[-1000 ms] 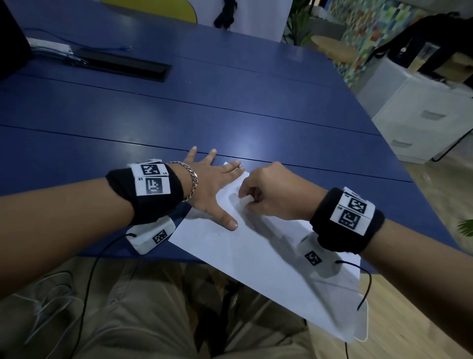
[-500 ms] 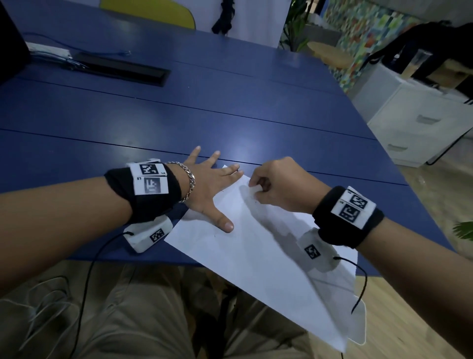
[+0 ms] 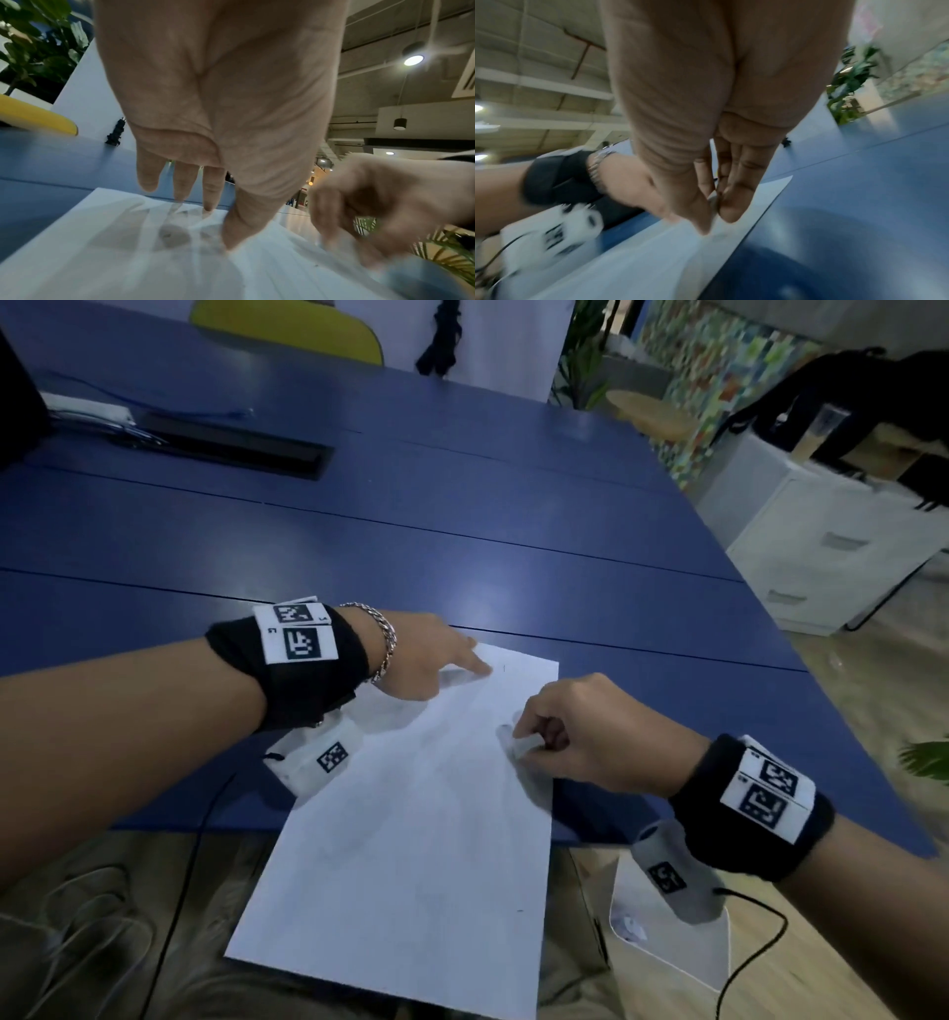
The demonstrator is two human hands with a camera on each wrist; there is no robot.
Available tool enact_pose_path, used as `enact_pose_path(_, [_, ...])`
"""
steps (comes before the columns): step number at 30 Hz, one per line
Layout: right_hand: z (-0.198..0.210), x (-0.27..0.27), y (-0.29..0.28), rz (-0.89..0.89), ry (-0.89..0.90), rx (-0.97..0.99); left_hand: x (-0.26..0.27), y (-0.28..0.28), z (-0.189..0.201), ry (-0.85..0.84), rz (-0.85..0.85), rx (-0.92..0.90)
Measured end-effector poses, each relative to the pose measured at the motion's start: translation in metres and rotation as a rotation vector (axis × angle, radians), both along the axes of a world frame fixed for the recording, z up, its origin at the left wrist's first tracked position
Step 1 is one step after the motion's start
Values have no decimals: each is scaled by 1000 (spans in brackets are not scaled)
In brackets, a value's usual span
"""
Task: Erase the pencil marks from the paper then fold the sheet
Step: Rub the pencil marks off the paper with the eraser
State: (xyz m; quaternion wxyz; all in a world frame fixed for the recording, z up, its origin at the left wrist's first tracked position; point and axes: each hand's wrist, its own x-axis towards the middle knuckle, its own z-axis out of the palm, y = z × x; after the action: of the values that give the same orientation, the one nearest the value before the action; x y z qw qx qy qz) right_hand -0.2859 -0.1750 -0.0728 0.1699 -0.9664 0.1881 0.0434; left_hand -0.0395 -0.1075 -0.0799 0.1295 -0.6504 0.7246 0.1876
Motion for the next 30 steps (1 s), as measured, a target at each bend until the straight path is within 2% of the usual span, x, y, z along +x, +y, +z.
enact_pose_path(6, [12, 8, -56, -239, -114, -34, -20, 1, 8, 56, 35, -54])
enact_pose_path(8, [9, 15, -65, -232, -99, -41, -30, 0, 3, 61, 36, -11])
enact_pose_path(12, [6, 32, -70, -188, -41, -68, -37, -4, -15, -51, 86, 112])
enact_pose_path(16, [2, 36, -70, -206, -41, -106, -35, -7, -17, -58, 100, 120])
enact_pose_path(21, [10, 31, -51, -35, 74, -68, -38, -8, -17, -41, 116, 142])
enact_pose_path(26, [22, 28, -86, -199, -52, -140, -37, -13, -16, -86, 83, 148])
enact_pose_path(30, [15, 29, -75, -184, -26, -85, -38, -15, -16, -61, 65, 62])
